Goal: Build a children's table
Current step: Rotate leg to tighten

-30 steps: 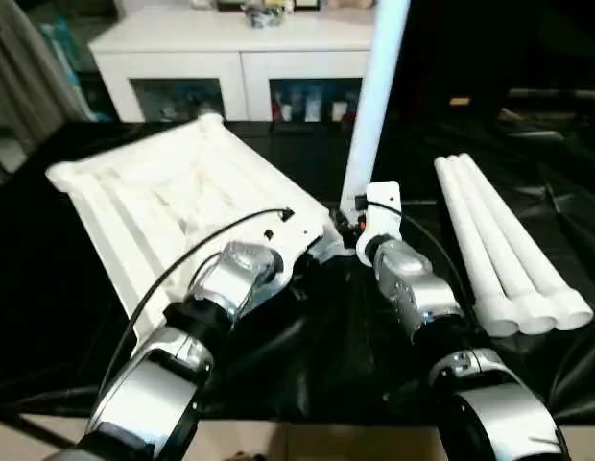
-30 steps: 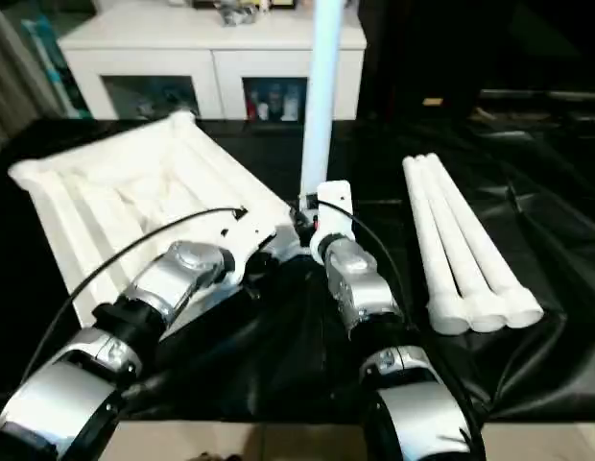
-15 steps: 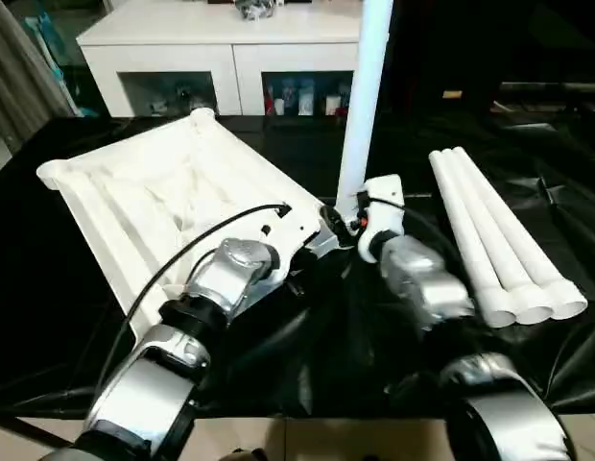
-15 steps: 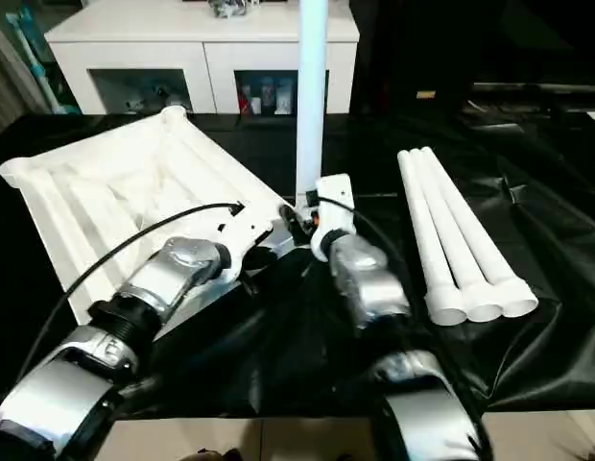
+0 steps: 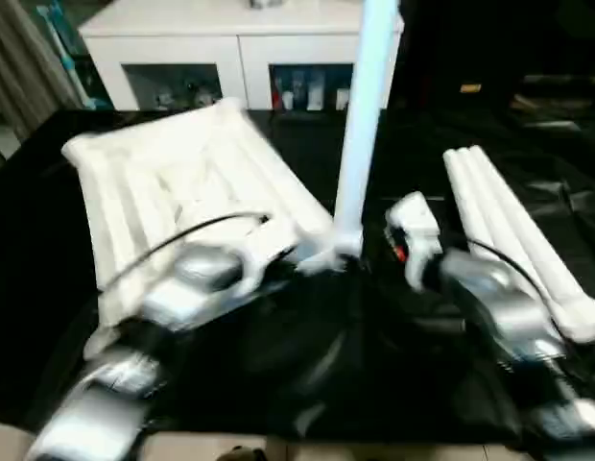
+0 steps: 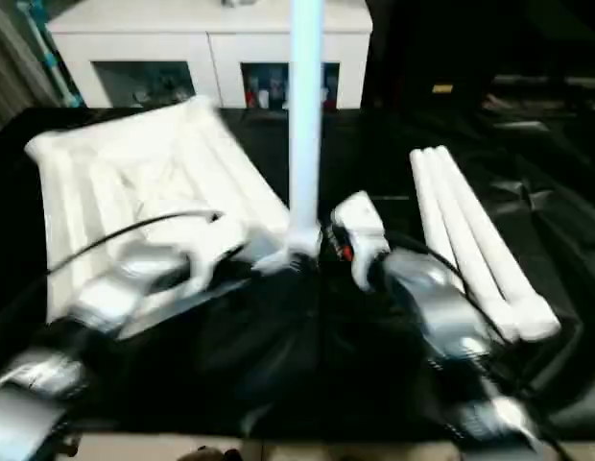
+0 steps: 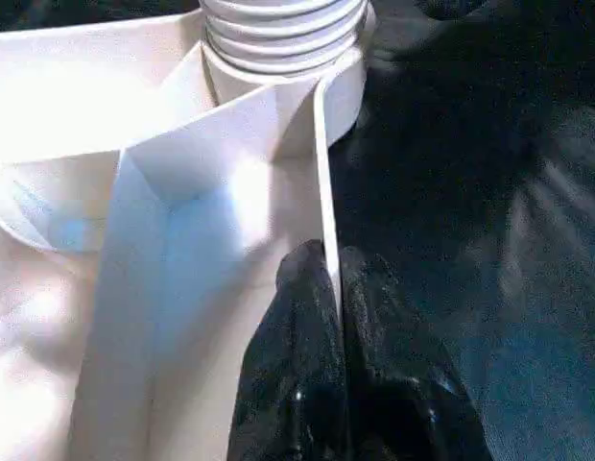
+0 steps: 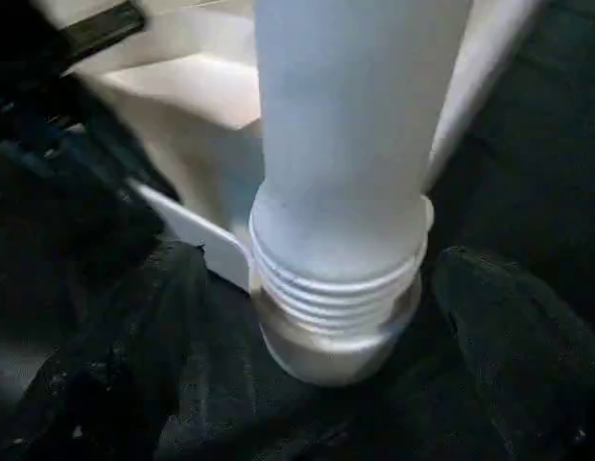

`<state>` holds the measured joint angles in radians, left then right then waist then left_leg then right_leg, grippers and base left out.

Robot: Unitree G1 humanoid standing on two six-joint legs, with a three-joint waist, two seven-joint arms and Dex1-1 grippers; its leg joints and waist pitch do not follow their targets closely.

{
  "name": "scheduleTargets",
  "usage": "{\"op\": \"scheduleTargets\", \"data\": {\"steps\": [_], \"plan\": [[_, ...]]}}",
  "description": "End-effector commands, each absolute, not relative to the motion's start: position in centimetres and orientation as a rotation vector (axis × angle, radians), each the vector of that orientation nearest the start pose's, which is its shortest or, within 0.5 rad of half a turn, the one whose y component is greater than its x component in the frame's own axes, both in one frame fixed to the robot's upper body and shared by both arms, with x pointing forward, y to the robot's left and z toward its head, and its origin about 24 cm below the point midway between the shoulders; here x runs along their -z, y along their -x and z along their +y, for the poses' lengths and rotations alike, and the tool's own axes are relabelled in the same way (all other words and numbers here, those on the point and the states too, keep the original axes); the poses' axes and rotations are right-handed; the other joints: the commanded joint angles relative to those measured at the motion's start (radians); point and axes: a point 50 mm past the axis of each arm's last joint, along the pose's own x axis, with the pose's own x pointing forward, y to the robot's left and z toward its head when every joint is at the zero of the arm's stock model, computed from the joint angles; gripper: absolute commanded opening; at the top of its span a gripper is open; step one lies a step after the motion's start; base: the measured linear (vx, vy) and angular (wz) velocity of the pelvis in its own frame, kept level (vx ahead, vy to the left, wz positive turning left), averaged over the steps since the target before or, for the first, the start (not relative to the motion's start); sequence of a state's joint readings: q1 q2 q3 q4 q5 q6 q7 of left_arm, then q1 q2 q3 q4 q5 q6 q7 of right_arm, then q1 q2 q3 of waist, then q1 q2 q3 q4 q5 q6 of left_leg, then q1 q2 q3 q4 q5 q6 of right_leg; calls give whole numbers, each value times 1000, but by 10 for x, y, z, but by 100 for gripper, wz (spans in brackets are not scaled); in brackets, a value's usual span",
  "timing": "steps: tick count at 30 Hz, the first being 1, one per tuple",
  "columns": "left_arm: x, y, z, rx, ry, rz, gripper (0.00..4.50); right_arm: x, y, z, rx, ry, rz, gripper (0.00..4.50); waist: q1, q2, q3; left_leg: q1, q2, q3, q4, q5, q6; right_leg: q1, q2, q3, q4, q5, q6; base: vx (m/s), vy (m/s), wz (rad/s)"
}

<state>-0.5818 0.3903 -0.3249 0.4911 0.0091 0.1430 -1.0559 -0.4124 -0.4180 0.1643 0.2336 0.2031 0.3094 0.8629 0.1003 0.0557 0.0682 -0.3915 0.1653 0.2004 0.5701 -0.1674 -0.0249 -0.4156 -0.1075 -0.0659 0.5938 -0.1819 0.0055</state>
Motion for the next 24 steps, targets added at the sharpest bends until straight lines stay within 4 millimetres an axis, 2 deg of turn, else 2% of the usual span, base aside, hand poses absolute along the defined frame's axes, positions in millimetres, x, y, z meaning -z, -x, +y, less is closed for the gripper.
{"op": "scheduleTargets", "data": {"steps": [1,3,4,5,6,7,8,9,10,11,12,14,17,20,24], "plan": [[-58,-313,125,1290,-479,405,0,-78,-301,-151,-1022,200,262,408,5,-27,-95,12,53,-18,-25,48,181,55,-45,43,-14,245,-311,0,0,0],[-61,-310,128,1301,-478,401,0,-79,-298,-152,-1071,213,269,408,7,-32,-96,4,51,-19,-15,87,220,53,-42,40,-4,299,-317,0,0,0],[-64,-309,129,1303,-478,398,0,-80,-296,-153,-1106,220,274,408,11,-32,-94,-3,51,-20,-11,82,230,51,-43,39,-2,287,-314,0,0,0],[-64,-309,129,1303,-478,398,0,-80,-296,-153,-1106,220,274,408,13,-31,-92,-3,55,-21,-10,69,231,47,-44,39,-3,260,-311,0,0,0],[-65,-309,131,1303,-482,392,0,-82,-295,-151,-1160,234,270,408,12,-29,-84,-4,58,-21,-13,16,225,42,-44,36,-11,164,-304,0,0,0],[-66,-309,132,1302,-482,390,0,-82,-296,-150,-1168,236,266,408,10,-27,-76,-2,62,-21,-21,-55,201,39,-45,36,-25,35,-291,0,0,0],[-66,-309,132,1302,-481,389,0,-82,-297,-150,-1171,237,264,408,10,-26,-74,2,63,-21,-24,-88,183,39,-45,37,-30,-22,-283,-57,3,3],[-66,-308,132,1304,-483,386,0,-83,-299,-149,-1166,238,254,408,8,-27,-68,10,68,-21,-33,-149,145,33,-46,40,-41,-118,-270,-57,3,3],[-67,-307,133,1308,-485,381,0,-84,-300,-148,-1167,234,246,408,4,-25,-63,13,69,-23,-41,-209,105,32,-45,41,-50,-201,-253,-62,9,3],[-67,-307,133,1308,-485,378,0,-84,-301,-148,-1168,229,238,408,1,-27,-62,13,69,-23,-44,-230,88,33,-46,42,-51,-226,-244,-61,13,1],[-68,-307,132,1308,-482,370,0,-86,-303,-145,-1171,215,221,408,-3,-30,-62,15,69,-25,-49,-255,55,32,-46,44,-54,-252,-228,-61,13,1],[-69,-307,131,1308,-480,367,0,-86,-305,-144,-1175,208,214,408,-7,-31,-62,13,68,-26,-51,-253,43,35,-47,45,-52,-233,-224,-28,6,1],[-69,-308,131,1304,-478,369,0,-84,-308,-142,-1178,217,216,408,-10,-33,-65,13,65,-24,-49,-242,45,34,-49,45,-51,-215,-230,0,0,0],[-69,-308,131,1297,-480,373,0,-81,-309,-141,-1189,223,224,408,-9,-38,-69,8,63,-22,-42,-184,69,39,-48,44,-43,-147,-241,0,0,0],[-69,-309,132,1292,-479,373,0,-78,-309,-140,-1195,231,229,408,-6,-37,-75,6,62,-20,-34,-135,99,41,-47,42,-35,-82,-261,0,0,0]]}}
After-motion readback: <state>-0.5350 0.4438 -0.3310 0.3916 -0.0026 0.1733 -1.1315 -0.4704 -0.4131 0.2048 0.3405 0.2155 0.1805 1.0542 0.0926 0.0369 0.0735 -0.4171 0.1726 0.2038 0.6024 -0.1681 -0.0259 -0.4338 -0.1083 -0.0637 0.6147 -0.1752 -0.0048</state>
